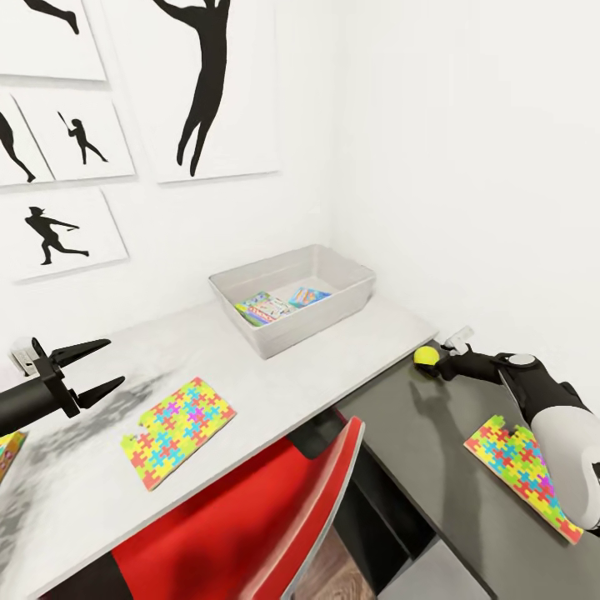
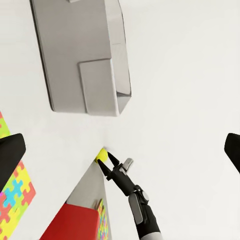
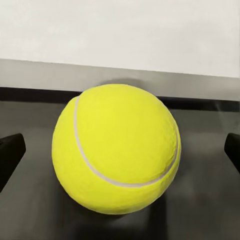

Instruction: Put all the toys in the child's room - the three board games (two on the bed and one on the table), the two jigsaw puzzles on the table, and the tennis ball on the table - inside the toy box on the table in the child's room.

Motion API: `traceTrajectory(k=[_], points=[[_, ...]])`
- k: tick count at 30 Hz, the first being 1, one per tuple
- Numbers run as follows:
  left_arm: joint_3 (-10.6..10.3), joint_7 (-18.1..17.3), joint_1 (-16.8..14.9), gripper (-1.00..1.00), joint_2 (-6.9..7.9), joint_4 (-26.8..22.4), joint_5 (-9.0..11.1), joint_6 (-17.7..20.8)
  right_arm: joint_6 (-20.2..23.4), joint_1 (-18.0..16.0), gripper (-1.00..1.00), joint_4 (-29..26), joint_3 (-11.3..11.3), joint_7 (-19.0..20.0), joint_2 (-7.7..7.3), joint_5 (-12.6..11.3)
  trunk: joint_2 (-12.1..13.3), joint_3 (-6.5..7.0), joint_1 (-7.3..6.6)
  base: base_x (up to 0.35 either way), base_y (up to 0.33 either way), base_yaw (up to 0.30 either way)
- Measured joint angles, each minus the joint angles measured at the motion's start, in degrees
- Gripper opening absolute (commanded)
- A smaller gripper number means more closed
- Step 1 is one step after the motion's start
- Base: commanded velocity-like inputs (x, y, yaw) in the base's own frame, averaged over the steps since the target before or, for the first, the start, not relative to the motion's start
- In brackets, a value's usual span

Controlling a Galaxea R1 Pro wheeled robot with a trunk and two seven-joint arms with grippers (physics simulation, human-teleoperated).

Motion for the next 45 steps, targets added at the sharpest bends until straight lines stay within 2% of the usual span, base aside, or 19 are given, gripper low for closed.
traceTrajectory(k=[5, 10, 11, 32, 38, 45], points=[[0.0, 0.0, 0.0, 1.00, 0.00, 0.0, 0.0, 0.0, 0.0, 0.0, 1.00, 0.0, 0.0, 0.0, 0.00, 0.0, 0.0, 0.00, 0.00, 0.000, 0.000, 0.000], [0.0, 0.0, 0.1, 1.00, 0.02, 0.0, 0.0, 0.0, 0.0, 0.0, 1.00, 0.1, 0.0, 0.0, 0.00, 0.0, -2.0, -0.89, 1.09, 0.000, 0.000, 0.000], [0.1, 0.0, 0.1, 1.00, 0.00, 0.0, 0.0, 0.0, 0.0, 0.0, -1.00, 0.1, 0.0, 0.0, 0.03, 0.0, -2.0, -0.90, 1.10, 0.000, 0.000, 0.000], [-0.2, 0.1, 0.3, 1.00, -0.30, 0.0, -0.2, -0.1, -0.5, 0.0, -1.00, -0.3, 0.0, 0.4, 0.07, -0.2, -2.0, -0.90, 1.10, 0.000, 0.000, 0.000], [-0.2, 0.2, 0.3, 1.00, -0.28, 0.1, -0.2, -0.1, -2.0, 0.6, -1.00, -3.4, -0.1, 5.8, 0.05, -0.3, -2.0, -0.90, 1.10, 0.000, 0.000, 0.000], [-0.2, 0.2, 0.3, 1.00, -0.30, 0.1, -0.2, -0.1, -1.8, 1.1, -1.00, -8.4, -0.2, 7.9, -0.08, -0.3, -2.0, -0.90, 1.10, 0.000, 0.000, 0.000]])
